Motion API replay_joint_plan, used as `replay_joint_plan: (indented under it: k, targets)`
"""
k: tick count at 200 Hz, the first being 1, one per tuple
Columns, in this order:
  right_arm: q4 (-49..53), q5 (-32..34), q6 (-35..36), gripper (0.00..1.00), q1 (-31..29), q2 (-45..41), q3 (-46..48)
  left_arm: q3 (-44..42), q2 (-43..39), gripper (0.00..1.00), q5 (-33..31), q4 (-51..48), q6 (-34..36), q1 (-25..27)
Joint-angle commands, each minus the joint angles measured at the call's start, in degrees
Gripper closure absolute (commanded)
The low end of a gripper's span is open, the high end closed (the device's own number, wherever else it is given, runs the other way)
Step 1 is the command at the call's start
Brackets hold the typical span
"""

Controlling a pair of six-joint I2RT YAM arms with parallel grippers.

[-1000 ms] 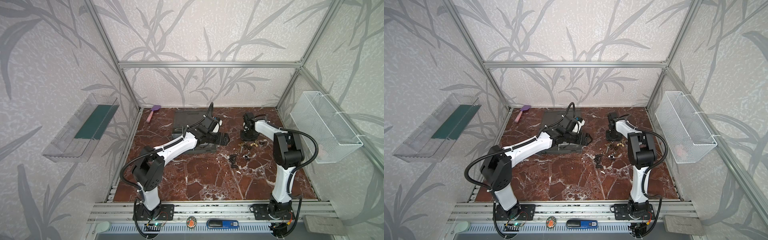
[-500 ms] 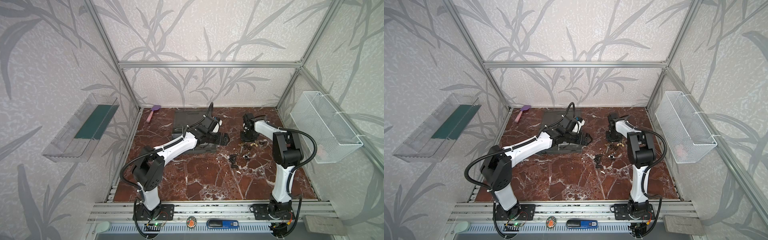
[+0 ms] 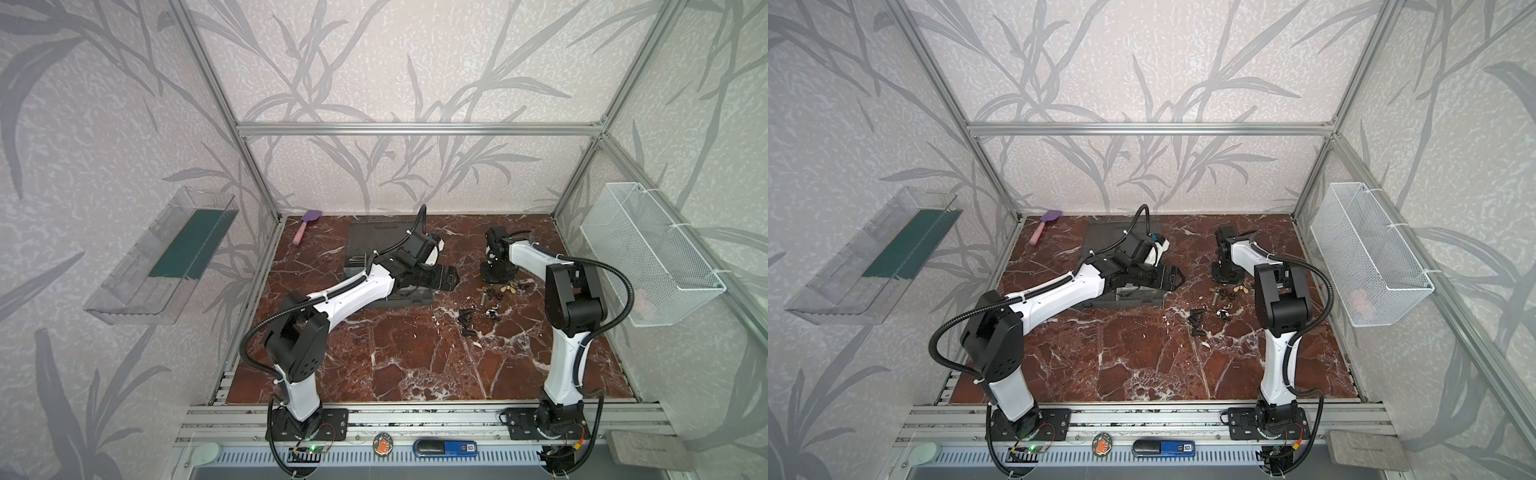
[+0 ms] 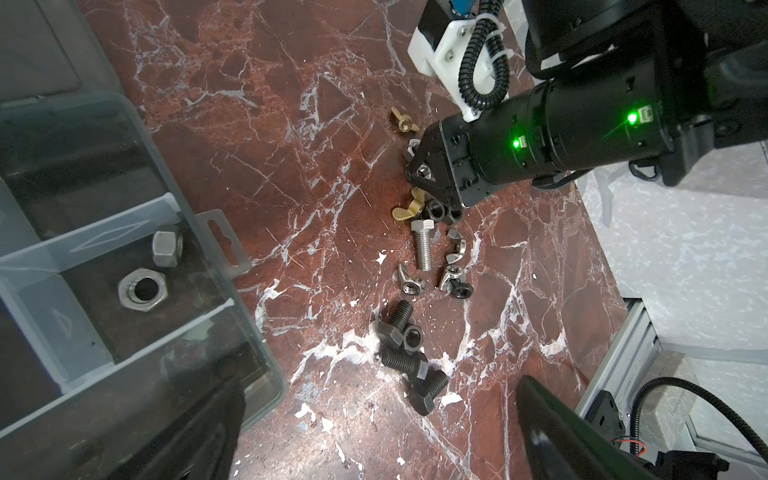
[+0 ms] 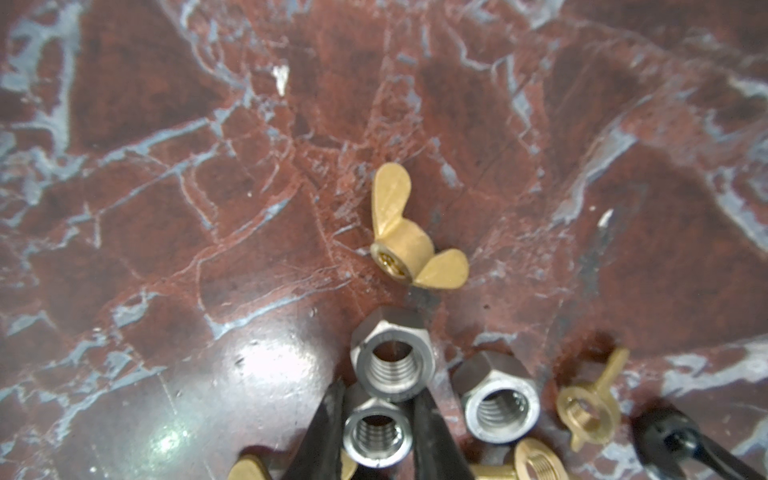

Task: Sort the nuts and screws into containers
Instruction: 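Lower the right gripper and grasp a silver hex nut from the pile, then carry the silver hex nut into the organizer compartment and release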

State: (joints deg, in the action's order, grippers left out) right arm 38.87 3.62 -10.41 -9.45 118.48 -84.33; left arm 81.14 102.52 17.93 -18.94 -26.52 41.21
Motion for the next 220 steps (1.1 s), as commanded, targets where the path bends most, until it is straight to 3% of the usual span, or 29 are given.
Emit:
replay_joint_plan:
  k: [1,119,180,220]
  targets:
    - [2.3,-0.3,0.7,0.81,0.2,-2.0,0.5,0.6,-0.9,0.0,-1.5,-1.7,1.2,0.3]
    - [3.4,-4.7,0.7,0.81,-1.2,-10.0,-1.1,1.0,-4.5,0.0,-4.9,-2.4,4.5,0.2]
    - [4.9,-4.8,-0.1,0.81,-7.8,-10.7,-6.1,1.3,-9.2,0.0,-6.2,-5.6,5.0,-1.4]
    - [4.5,-7.2,-1.8,0.81,-13.3,-7.7,-12.0,-5.0,-15.3,0.01,-6.4,-4.9,3.7,-5.1]
